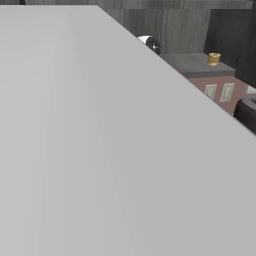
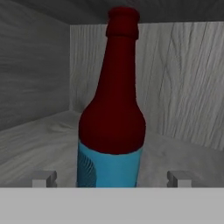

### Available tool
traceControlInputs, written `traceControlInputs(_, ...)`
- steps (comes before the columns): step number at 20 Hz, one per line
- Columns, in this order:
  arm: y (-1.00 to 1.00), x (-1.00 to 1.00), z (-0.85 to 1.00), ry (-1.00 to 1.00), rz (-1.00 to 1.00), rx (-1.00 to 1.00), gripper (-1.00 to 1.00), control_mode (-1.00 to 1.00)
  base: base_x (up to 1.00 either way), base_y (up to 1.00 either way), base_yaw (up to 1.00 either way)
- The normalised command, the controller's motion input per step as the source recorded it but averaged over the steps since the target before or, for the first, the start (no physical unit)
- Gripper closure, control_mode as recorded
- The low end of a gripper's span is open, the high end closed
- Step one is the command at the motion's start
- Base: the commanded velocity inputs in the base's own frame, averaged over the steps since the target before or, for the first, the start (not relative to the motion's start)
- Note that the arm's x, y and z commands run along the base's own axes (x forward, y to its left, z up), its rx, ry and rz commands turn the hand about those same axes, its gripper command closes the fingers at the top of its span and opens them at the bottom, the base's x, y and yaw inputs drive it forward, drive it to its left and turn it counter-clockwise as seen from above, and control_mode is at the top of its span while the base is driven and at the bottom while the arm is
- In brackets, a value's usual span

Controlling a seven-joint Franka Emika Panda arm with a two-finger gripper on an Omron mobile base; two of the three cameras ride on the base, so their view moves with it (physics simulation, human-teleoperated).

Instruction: Get the candle and the beer from the cabinet and move them to the dining counter.

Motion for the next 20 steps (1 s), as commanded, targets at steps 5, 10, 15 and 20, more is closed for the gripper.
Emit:
traceControlInputs(5,0.11,0.09,0.00,0.00,0.00,0.00,-1.00,-1.00,0.00,0.00,0.00)
traceControlInputs(10,0.00,0.12,0.00,0.00,0.00,0.00,-1.00,-1.00,0.00,0.00,0.00)
traceControlInputs(15,0.00,0.10,0.00,0.00,0.00,0.00,1.00,-1.00,0.00,0.00,0.00)
traceControlInputs(20,0.00,0.02,0.00,0.00,0.00,0.00,1.00,-1.00,0.00,0.00,0.00)
